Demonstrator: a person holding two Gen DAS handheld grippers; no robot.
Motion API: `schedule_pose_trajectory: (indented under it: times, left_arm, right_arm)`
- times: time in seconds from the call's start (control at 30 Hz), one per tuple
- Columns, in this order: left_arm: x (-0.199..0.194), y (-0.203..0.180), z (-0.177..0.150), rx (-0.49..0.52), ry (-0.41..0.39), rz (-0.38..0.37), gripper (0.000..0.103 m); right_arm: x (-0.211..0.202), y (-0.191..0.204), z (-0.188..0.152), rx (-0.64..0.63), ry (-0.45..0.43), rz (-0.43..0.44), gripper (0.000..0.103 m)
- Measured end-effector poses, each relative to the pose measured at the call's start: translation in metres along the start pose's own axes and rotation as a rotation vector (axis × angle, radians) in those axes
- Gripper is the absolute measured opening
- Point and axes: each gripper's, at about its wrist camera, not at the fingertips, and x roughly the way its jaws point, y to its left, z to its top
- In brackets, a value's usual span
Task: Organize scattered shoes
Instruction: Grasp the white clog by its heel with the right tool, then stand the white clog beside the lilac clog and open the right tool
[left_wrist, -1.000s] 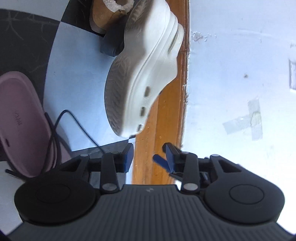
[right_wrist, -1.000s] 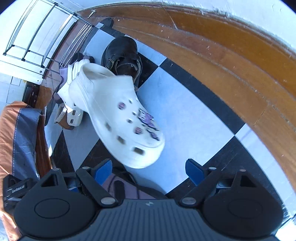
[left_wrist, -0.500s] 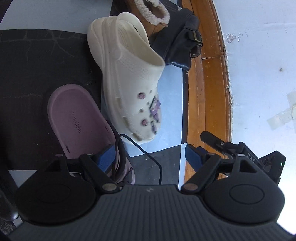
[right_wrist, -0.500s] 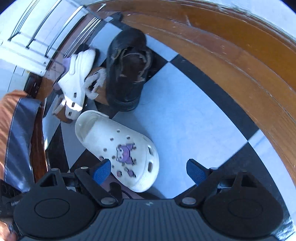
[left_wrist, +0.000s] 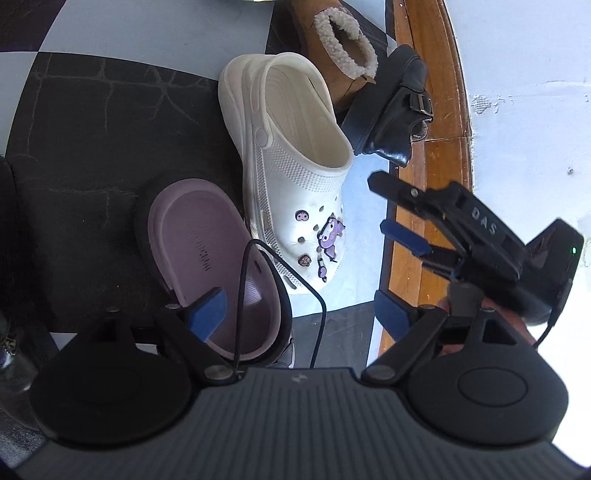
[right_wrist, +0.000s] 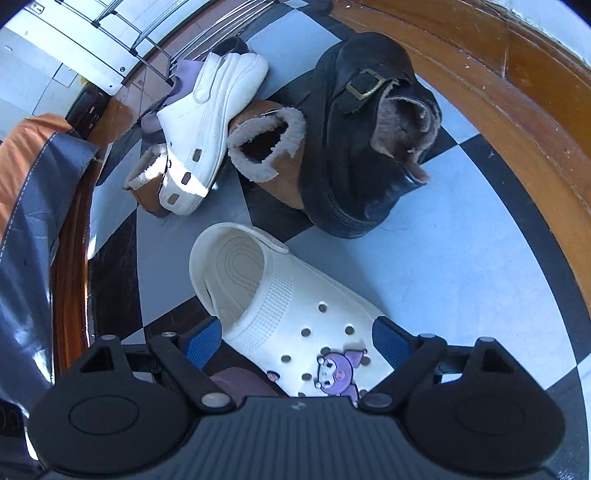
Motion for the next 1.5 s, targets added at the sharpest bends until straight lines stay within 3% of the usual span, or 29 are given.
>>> schedule_pose_trajectory:
  times: [0.17, 0.3, 0.47, 0.5, 0.53, 0.6, 0.67, 0.7, 0.77, 0.87, 1.07, 1.17, 1.27, 1.33, 1.37, 1.4, 1.47, 1.5]
  left_arm:
    - [-0.002, -0.008, -0.005, 0.045, -0.028, 0.03, 0.089]
    - [-0.009, -0.001, -0.005, 0.055, -0.054, 0.069, 0.09]
    - [-0.01, 0.014, -0.005, 0.018, -0.084, 0.126, 0.09]
    - [-0.008, 0.016, -0.005, 0.009, -0.077, 0.131, 0.09]
    - [-0.006, 0.018, -0.005, 0.0, -0.07, 0.137, 0.09]
    - [-0.005, 0.021, -0.004, -0.025, -0.059, 0.107, 0.09]
    - [-0.009, 0.021, -0.005, -0.026, -0.064, 0.09, 0.09]
    - [-0.01, 0.021, -0.006, -0.022, -0.067, 0.093, 0.09]
    - [-0.012, 0.021, -0.007, -0.009, -0.069, 0.103, 0.09]
    - [-0.012, 0.024, -0.009, -0.007, -0.059, 0.106, 0.09]
    - [-0.005, 0.018, -0.014, -0.001, -0.03, 0.084, 0.09]
    - [0.003, 0.007, -0.019, 0.013, -0.029, 0.106, 0.09]
    - [0.015, -0.004, -0.022, 0.036, 0.016, 0.072, 0.09]
    - [0.021, -0.014, -0.026, 0.071, 0.033, 0.067, 0.09]
    - [0.024, -0.02, -0.029, 0.093, 0.037, 0.074, 0.09]
    - [0.024, -0.022, -0.03, 0.1, 0.038, 0.079, 0.09]
    - [0.025, -0.03, -0.034, 0.13, 0.033, 0.101, 0.09]
    - [0.025, -0.032, -0.035, 0.141, 0.029, 0.108, 0.09]
  right_arm:
    - [0.01, 0.015, 0.01, -0.037, 0.015, -0.028, 0.09]
    - [0.027, 0.02, 0.02, -0.06, 0.086, -0.066, 0.09]
    - [0.06, 0.04, 0.024, -0.255, 0.174, -0.142, 0.09]
    - [0.067, 0.038, 0.025, -0.236, 0.192, -0.147, 0.078]
    - [0.077, 0.035, 0.028, -0.209, 0.206, -0.168, 0.074]
    - [0.085, 0.036, 0.029, -0.259, 0.171, -0.196, 0.053]
    - [0.084, 0.034, 0.03, -0.25, 0.145, -0.201, 0.044]
    - [0.078, 0.033, 0.028, -0.258, 0.122, -0.21, 0.033]
    - [0.064, 0.031, 0.027, -0.268, 0.073, -0.226, 0.02]
    - [0.032, 0.001, 0.026, -0.17, 0.039, -0.195, 0.018]
    - [-0.042, -0.079, -0.013, 0.015, -0.016, -0.164, 0.01]
    - [-0.073, -0.1, -0.02, -0.033, -0.006, -0.274, 0.01]
    - [-0.082, -0.112, -0.023, -0.12, 0.011, -0.418, 0.015]
    - [-0.077, -0.129, -0.022, -0.097, 0.05, -0.391, 0.025]
    - [-0.075, -0.138, -0.024, -0.07, 0.055, -0.389, 0.047]
    - [-0.078, -0.139, -0.03, -0.065, 0.03, -0.436, 0.058]
    - [-0.086, -0.14, -0.044, -0.061, -0.024, -0.509, 0.057]
    - [-0.095, -0.136, -0.055, -0.076, -0.058, -0.501, 0.059]
